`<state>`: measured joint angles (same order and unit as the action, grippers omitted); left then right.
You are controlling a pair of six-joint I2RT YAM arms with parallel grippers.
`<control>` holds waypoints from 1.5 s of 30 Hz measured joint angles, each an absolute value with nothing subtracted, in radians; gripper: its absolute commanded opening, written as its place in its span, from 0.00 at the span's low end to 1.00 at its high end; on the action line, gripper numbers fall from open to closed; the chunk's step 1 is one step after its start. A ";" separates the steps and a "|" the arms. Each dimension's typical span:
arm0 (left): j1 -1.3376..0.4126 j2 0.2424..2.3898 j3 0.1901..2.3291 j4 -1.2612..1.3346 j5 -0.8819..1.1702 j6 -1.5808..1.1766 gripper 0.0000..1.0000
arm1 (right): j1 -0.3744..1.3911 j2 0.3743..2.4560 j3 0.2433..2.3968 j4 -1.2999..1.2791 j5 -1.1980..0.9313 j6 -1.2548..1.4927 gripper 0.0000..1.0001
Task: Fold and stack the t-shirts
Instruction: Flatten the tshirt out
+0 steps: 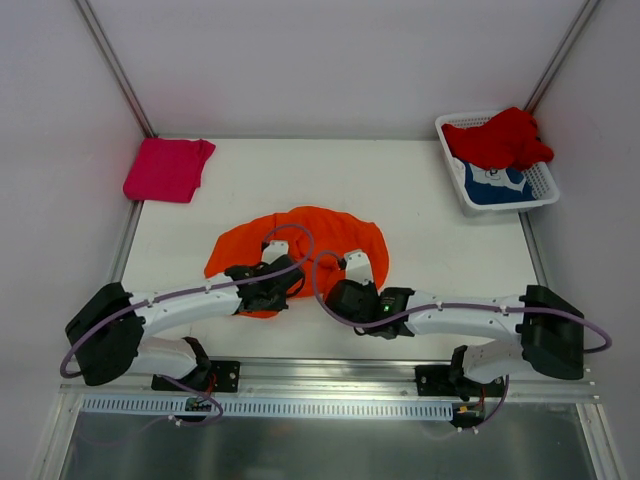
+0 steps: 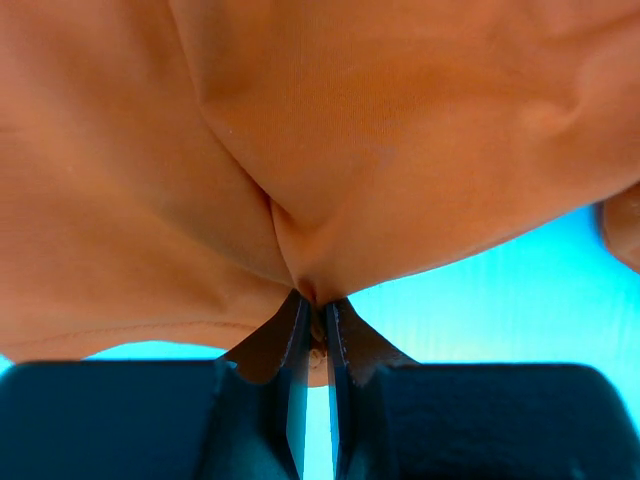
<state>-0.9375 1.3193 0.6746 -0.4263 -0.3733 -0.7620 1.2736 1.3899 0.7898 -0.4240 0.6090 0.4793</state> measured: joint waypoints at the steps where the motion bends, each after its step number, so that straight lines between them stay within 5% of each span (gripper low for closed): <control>1: -0.938 1.298 0.676 -0.438 -0.378 -0.759 0.00 | 1.273 1.370 0.791 -0.433 0.621 0.476 0.00; 25: -1.035 0.764 1.141 -0.704 -0.812 -0.461 0.00 | 1.240 0.950 1.127 -0.640 0.983 0.111 0.00; 40: -1.035 0.635 1.377 -0.740 -1.007 -0.265 0.00 | 1.219 0.744 1.226 -0.637 1.184 -0.114 0.00; 45: -1.035 0.643 1.356 -0.748 -1.007 -0.257 0.00 | 1.214 0.793 1.184 -0.641 1.127 -0.071 0.28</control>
